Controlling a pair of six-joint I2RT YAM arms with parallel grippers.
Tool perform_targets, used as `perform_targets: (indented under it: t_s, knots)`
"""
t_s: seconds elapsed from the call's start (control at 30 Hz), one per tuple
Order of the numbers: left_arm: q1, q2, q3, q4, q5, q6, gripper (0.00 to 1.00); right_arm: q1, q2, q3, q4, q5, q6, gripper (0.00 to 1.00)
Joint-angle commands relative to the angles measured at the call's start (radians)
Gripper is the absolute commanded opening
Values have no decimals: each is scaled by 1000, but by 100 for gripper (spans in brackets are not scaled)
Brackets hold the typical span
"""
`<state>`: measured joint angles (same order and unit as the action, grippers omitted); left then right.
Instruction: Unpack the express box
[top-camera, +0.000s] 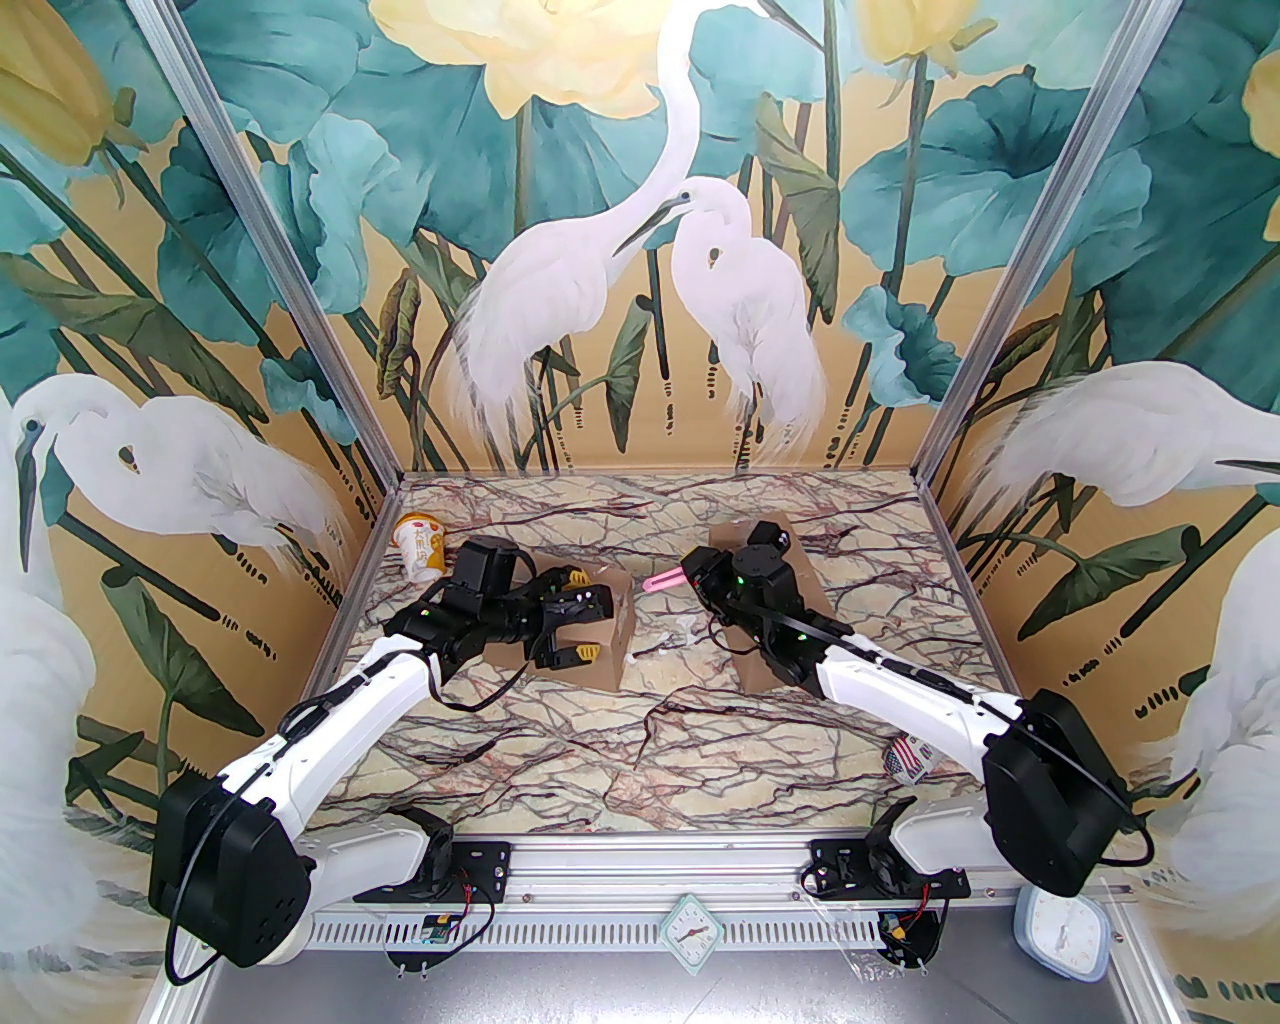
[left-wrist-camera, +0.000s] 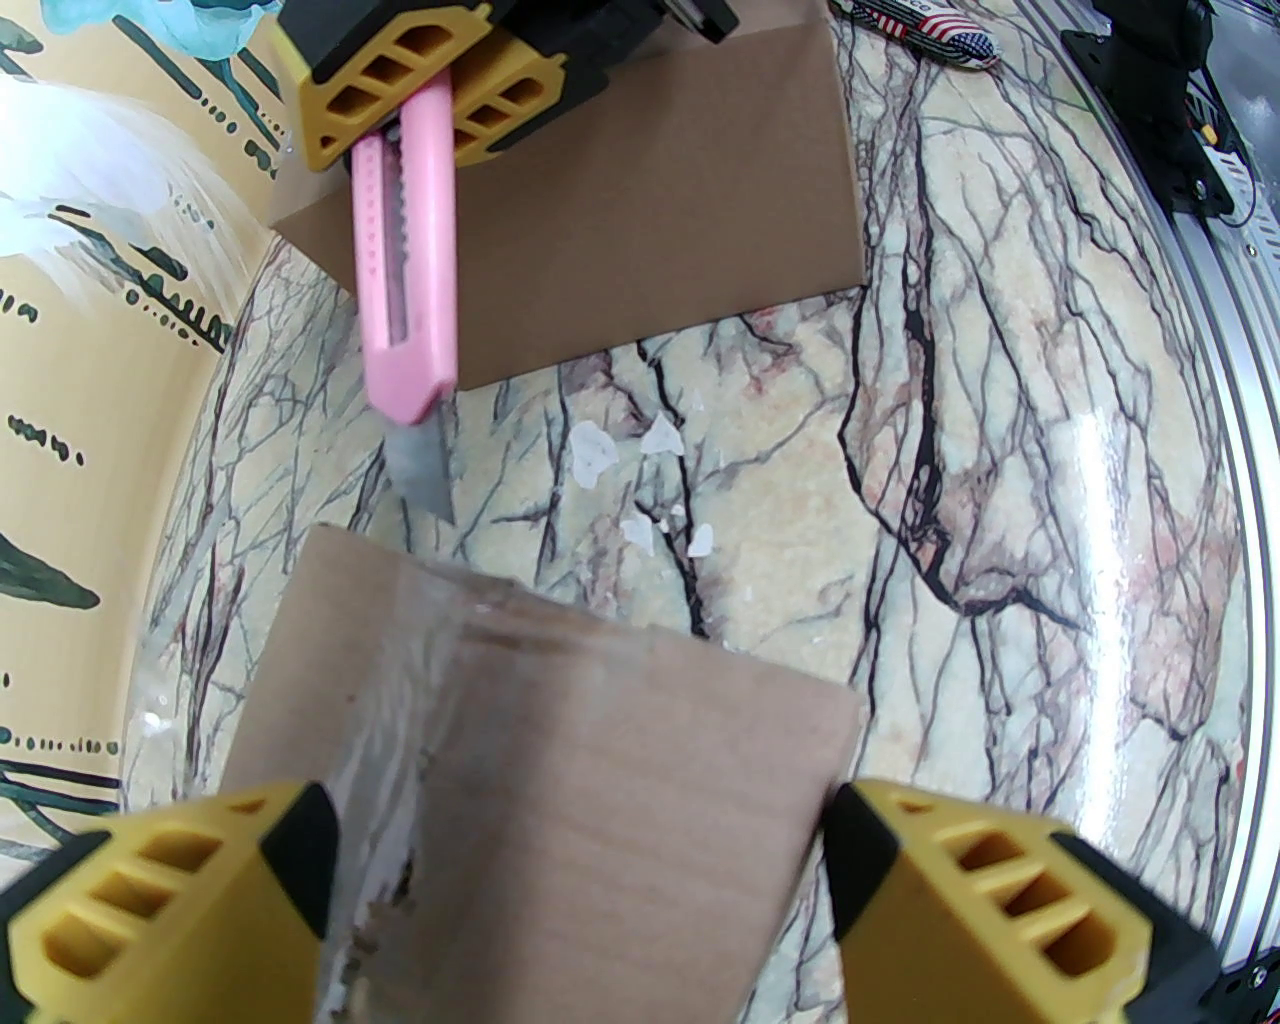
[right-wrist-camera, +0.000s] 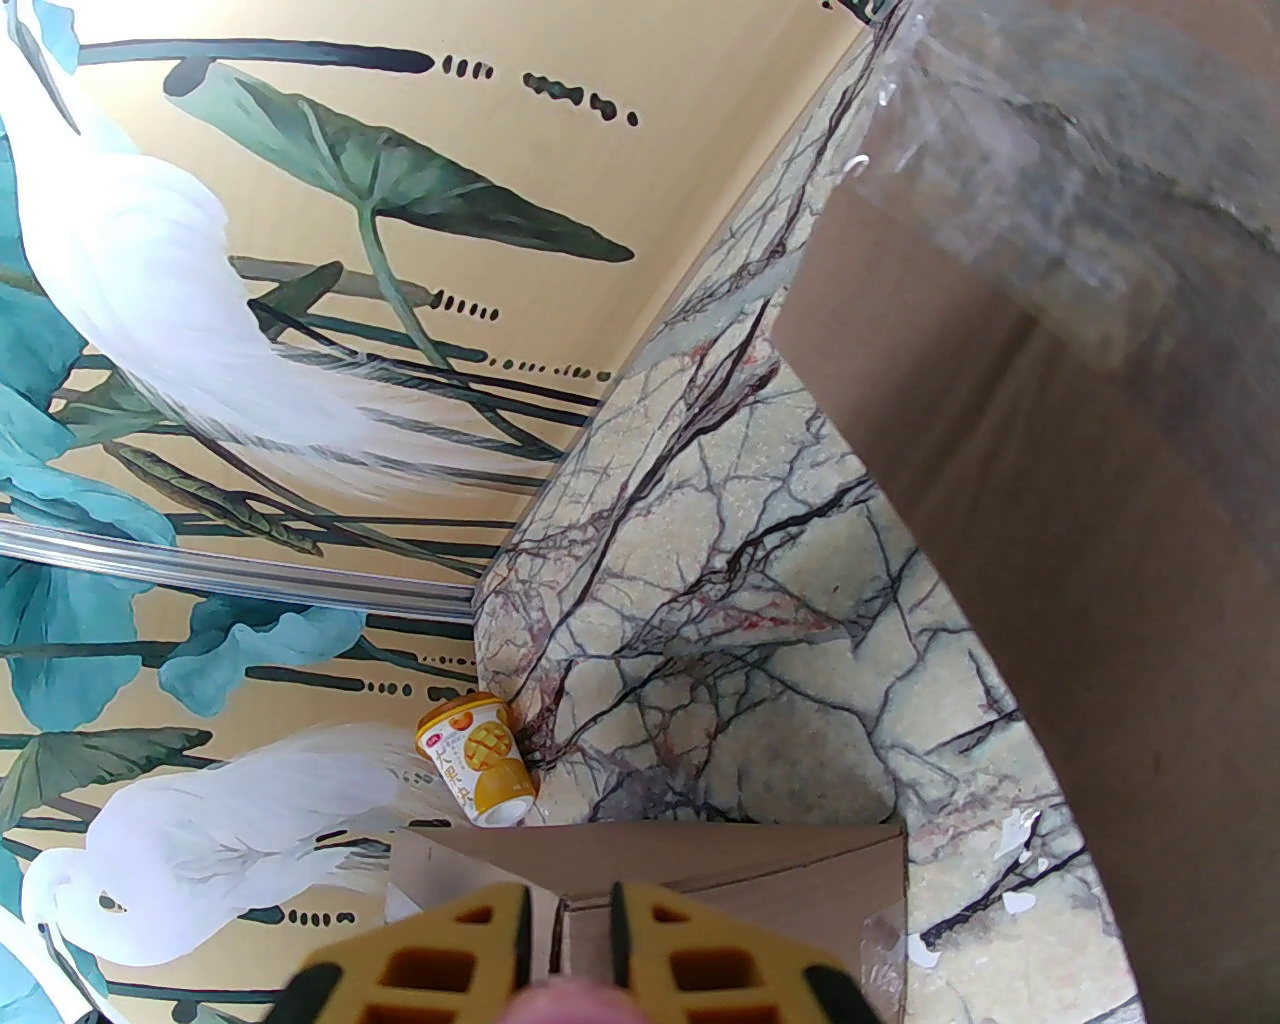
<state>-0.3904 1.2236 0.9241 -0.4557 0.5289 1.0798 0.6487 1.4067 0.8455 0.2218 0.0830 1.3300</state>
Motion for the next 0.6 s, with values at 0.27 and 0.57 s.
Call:
perform_targets:
  t_s: [0.27, 0.57]
  knots:
    - [-12, -4, -25, -14, -30, 1, 86, 6, 36, 0, 77, 9, -12, 0]
    - [-15, -1, -26, -9, -32, 0, 85, 6, 36, 7, 83, 7, -18, 0]
